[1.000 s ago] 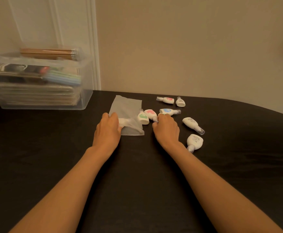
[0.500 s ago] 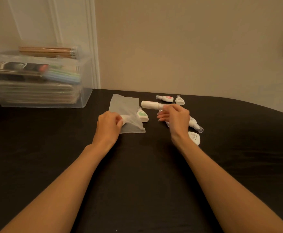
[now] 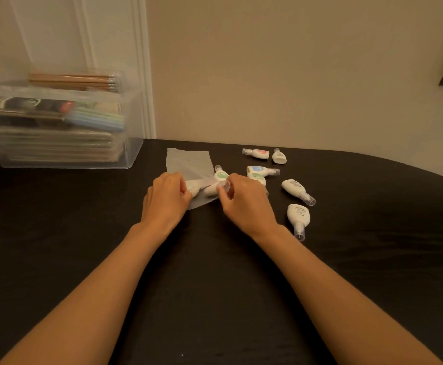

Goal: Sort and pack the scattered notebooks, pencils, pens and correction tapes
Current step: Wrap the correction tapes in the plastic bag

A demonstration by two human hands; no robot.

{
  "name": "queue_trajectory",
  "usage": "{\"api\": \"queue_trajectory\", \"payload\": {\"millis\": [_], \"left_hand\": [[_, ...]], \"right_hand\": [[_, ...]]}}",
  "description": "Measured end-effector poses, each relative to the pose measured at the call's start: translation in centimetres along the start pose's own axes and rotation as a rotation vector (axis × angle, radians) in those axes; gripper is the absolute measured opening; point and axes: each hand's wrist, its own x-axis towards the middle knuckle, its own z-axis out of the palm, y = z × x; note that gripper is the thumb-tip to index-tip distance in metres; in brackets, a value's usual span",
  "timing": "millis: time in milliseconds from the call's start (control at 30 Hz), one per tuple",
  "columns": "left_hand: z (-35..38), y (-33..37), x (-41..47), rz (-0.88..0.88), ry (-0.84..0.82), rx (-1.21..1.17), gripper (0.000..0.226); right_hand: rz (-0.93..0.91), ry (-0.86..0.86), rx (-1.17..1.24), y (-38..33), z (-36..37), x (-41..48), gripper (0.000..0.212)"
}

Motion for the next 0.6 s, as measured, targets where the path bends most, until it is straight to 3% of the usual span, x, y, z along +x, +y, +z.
{"api": "queue_trajectory", "payload": {"millis": [200, 333, 400, 500, 533, 600], "left_hand": [[0.2, 0.1, 0.4, 0.086, -0.039, -0.182, 0.018], [-0.1, -0.2, 0.7, 0.09, -0.072, -0.238, 0.017], [-0.2, -0.4, 0.7, 0.072, -0.057, -0.231, 0.019], [-0.1, -0.2, 0.4, 0.03, -0.052, -0.144, 0.022], [0.0, 0.0, 0.2, 0.029, -0.069, -0.082, 0.03], [0.5, 0.4, 0.0, 0.045, -0.099, 0.028, 0.042]], "right_hand": [[-0.165, -0.102, -0.192, -0.4, 0.9, 0.2, 0.023], [-0.244, -0.255, -0.135, -0.6, 1.8, 0.4, 0.025], [-0.152, -0.241, -0.019, -0.6, 1.9, 0.4, 0.023], [0.146, 0.021, 0.108, 0.1, 1.7, 0.9, 0.012], [0.239, 0.052, 0.118, 0.4, 1.6, 1.2, 0.018], [0.386, -0.068, 0.117, 1.2, 1.8, 1.5, 0.033]]}}
